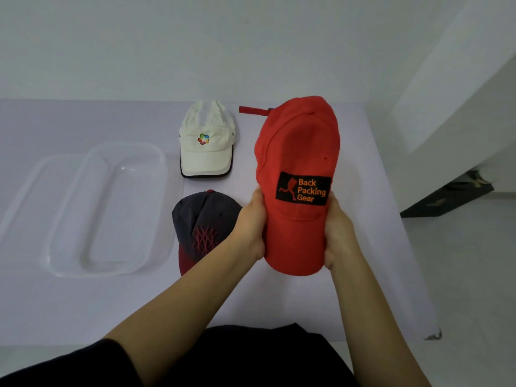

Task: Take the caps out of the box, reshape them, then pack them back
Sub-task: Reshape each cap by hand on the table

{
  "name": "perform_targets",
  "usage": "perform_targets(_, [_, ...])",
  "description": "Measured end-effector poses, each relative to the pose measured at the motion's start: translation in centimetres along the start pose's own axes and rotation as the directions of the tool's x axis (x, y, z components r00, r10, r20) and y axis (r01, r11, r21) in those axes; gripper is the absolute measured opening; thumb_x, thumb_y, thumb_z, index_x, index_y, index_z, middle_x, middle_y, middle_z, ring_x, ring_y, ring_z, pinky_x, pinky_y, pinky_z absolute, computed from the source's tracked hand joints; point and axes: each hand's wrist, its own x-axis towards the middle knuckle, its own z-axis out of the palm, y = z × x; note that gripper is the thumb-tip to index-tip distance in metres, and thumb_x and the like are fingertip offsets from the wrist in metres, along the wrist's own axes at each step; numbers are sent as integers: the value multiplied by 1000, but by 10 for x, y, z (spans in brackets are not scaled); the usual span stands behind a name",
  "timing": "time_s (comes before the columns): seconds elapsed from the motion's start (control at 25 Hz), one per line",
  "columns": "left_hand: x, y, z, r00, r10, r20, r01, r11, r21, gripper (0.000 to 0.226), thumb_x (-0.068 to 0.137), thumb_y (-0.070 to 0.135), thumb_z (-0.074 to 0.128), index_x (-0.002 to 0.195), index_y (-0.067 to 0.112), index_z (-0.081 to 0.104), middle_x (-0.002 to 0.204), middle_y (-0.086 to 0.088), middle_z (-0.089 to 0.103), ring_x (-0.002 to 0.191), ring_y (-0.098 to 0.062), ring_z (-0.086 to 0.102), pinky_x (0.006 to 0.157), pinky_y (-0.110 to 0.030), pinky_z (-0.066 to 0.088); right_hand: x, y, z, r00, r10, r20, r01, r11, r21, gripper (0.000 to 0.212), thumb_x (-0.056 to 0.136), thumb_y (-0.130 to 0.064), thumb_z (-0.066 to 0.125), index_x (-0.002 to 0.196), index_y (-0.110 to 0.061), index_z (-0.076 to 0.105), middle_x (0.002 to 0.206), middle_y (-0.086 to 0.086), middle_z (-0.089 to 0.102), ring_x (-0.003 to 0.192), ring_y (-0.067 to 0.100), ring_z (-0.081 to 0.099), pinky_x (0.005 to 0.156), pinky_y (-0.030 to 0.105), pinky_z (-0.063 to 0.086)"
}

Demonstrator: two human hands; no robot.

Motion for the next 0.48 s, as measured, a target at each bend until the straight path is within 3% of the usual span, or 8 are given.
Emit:
perform_targets(0.08, [-8,1,7,987,-128,93,132,991,-31,39,91,47,49,94,16,73,87,-9,73,83,-27,68,75,-38,55,1,7,6,993,90,82,-101,986,132,42,94,-42,48,72,-17,74,76,9,74,73,26,70,73,40,55])
perform_targets(0.16, [-12,0,10,972,-189,142,197,980,-43,41,90,47,51,94,13,73,88,-13,72,82,-30,68,77,-42,55,3,11,9,988,115,104,-131,979,157,39,91,-42,52,72,-15,74,76,11,73,69,27,70,70,39,55])
perform_targets(0.36, [6,11,-4,999,5,-32,-2,997,77,42,91,51,42,92,22,72,88,-4,75,92,-22,67,85,-39,52,9,2,-7,995,-82,-59,79,996,-39,47,97,-43,36,79,-16,70,84,7,72,84,23,67,82,38,53])
perform_targets(0.48, [19,18,-8,994,85,-61,-72,979,191,52,87,58,36,112,22,65,114,-6,68,104,-23,62,98,-44,46,10,-2,-11,983,-158,-92,149,984,-98,45,98,-42,34,85,-15,67,88,7,70,87,23,65,82,36,52])
